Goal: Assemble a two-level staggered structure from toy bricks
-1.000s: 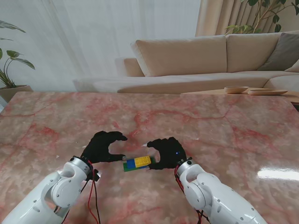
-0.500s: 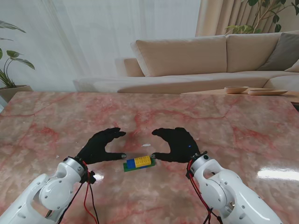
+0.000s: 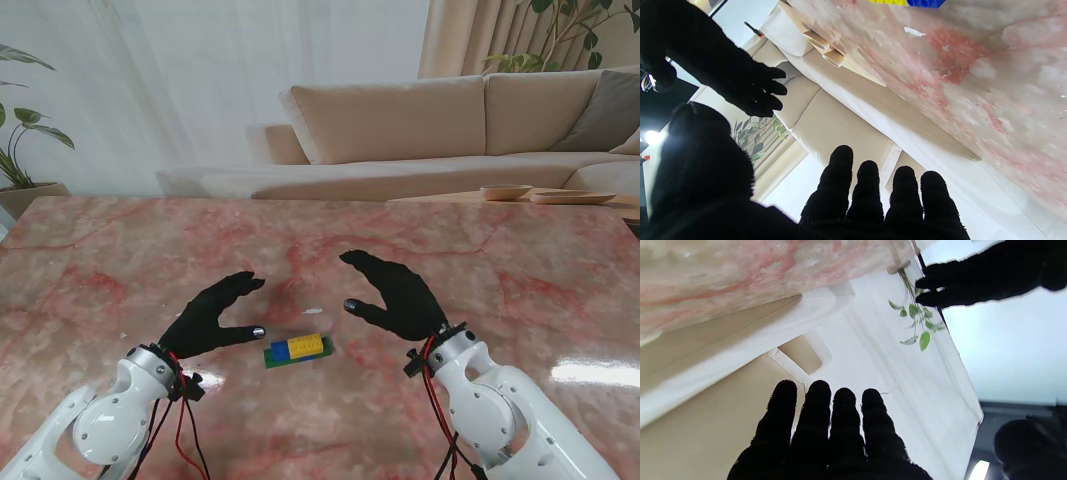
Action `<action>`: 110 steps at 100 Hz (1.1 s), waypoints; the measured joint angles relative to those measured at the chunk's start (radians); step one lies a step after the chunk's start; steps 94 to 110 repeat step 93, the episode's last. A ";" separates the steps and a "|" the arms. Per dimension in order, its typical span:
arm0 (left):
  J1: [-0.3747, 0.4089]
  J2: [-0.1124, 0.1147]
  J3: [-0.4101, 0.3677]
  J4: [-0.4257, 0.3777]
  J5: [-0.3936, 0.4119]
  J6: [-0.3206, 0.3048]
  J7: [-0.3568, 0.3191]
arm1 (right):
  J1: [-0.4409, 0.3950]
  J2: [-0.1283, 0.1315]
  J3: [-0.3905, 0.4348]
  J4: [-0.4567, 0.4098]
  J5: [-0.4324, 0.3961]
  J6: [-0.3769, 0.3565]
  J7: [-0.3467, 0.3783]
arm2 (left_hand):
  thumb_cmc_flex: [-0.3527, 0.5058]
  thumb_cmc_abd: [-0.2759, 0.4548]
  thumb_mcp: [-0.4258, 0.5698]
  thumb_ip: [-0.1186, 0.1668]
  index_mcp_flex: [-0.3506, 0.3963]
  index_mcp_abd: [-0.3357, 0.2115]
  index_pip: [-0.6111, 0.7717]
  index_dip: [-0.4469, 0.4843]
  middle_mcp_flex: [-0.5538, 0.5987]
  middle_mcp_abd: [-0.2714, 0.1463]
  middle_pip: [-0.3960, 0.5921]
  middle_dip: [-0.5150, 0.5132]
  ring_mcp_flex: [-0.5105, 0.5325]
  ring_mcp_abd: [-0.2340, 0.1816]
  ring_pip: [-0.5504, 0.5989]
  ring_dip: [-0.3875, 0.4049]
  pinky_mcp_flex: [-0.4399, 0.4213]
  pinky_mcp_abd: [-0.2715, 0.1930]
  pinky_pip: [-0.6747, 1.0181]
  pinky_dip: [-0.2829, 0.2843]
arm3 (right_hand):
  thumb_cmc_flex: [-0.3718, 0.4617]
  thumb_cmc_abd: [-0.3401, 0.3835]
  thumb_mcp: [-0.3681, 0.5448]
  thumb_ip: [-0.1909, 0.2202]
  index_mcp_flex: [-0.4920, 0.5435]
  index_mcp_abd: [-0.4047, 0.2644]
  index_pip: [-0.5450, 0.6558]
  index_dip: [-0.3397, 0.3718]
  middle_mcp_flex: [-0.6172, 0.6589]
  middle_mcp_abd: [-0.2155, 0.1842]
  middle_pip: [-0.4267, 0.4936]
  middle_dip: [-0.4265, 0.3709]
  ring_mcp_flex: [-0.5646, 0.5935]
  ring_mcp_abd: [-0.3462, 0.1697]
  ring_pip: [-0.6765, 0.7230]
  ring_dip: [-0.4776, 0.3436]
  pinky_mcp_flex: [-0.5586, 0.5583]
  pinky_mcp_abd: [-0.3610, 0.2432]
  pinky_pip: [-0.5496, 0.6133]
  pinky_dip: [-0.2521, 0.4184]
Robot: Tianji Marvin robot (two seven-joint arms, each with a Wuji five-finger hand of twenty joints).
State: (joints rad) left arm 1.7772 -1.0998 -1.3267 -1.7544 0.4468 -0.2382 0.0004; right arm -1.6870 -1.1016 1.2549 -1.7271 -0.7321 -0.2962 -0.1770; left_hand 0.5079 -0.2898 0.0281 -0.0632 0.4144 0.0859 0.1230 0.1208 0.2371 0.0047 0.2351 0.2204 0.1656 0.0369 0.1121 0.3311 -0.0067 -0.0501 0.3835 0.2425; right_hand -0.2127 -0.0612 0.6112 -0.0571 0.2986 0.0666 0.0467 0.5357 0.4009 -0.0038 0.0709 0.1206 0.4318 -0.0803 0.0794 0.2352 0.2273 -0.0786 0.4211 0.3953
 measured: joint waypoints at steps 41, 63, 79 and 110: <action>0.013 -0.014 0.000 -0.041 -0.022 0.040 0.017 | 0.017 -0.013 -0.011 0.072 0.060 -0.022 -0.015 | -0.081 0.060 -0.001 0.075 0.000 0.003 -0.011 -0.001 0.000 0.001 0.000 -0.002 0.000 0.000 0.000 -0.009 0.000 0.000 0.015 0.000 | 0.002 -0.003 -0.004 0.000 0.000 0.002 0.000 -0.010 0.000 0.011 0.000 -0.012 0.000 0.021 -0.007 -0.013 0.000 0.000 0.001 -0.024; 0.022 -0.014 -0.006 -0.055 -0.020 0.043 -0.002 | 0.016 -0.016 -0.009 0.073 0.058 -0.019 -0.023 | -0.084 0.060 -0.001 0.087 0.000 0.003 -0.011 -0.001 0.000 0.001 0.000 -0.011 0.000 0.000 0.000 -0.009 0.000 0.000 0.015 0.000 | 0.017 -0.014 -0.004 0.000 0.000 0.002 0.001 -0.010 0.000 0.011 0.000 -0.012 0.000 0.022 -0.007 -0.013 0.000 0.000 0.002 -0.025; 0.024 -0.011 -0.008 -0.060 -0.019 0.045 -0.011 | 0.016 -0.017 -0.009 0.073 0.057 -0.017 -0.032 | -0.084 0.060 -0.001 0.087 0.000 0.003 -0.011 -0.001 0.000 0.001 0.000 -0.012 0.000 0.000 0.000 -0.009 0.000 0.000 0.015 0.000 | 0.018 -0.014 -0.004 0.000 0.001 0.002 0.002 -0.010 0.000 0.011 0.011 -0.012 0.000 0.022 -0.007 -0.013 0.000 0.000 0.004 -0.025; 0.024 -0.011 -0.008 -0.062 -0.018 0.048 -0.012 | 0.027 -0.017 -0.022 0.085 0.060 -0.014 -0.033 | -0.083 0.060 -0.001 0.087 0.000 0.003 -0.011 -0.001 0.000 0.001 0.000 -0.012 0.000 0.000 0.000 -0.009 0.000 0.000 0.015 0.000 | 0.018 -0.014 -0.004 0.000 0.001 0.002 0.013 -0.011 0.000 0.011 0.011 -0.012 0.000 0.022 -0.007 -0.013 0.000 0.000 0.015 -0.025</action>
